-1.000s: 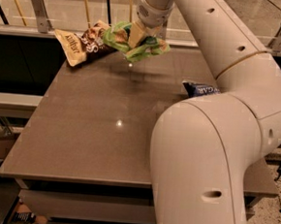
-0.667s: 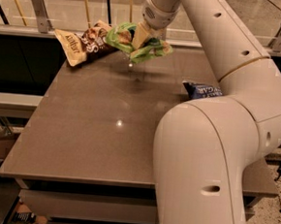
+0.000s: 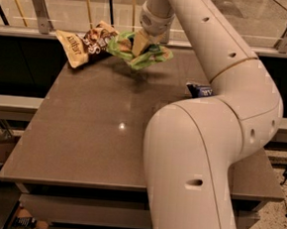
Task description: Move green rice chip bag near brown chip bag
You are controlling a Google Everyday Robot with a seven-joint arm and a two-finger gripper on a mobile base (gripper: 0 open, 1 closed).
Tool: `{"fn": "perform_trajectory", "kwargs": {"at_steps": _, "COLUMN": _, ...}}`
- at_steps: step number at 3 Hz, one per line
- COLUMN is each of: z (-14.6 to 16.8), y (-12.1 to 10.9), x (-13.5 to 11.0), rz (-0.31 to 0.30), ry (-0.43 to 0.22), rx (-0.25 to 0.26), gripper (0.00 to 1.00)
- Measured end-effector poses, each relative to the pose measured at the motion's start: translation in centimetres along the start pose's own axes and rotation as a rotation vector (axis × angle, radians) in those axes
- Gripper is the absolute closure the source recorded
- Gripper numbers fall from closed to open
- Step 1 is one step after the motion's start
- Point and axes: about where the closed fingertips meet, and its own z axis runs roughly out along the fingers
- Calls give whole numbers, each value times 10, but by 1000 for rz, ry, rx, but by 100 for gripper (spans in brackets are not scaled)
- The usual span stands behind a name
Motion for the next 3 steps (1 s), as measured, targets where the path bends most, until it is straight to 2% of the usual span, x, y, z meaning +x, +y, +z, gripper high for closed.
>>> {"fn": "perform_trajectory", "kwargs": {"at_steps": 1, "z": 21, "y": 2, "x": -1, "rz": -3, "ry": 41, "rx": 9, "gripper": 100}}
{"fn": "perform_trajectory", "kwargs": {"at_steps": 2, "z": 36, "y": 5, "x": -9, "rz": -35, "ry": 45, "rx": 14, "gripper": 100}}
{"fn": "perform_trajectory", "kwargs": {"at_steps": 3, "z": 39, "y": 5, "x": -10, "rz": -35, "ry": 42, "rx": 13, "gripper": 81}}
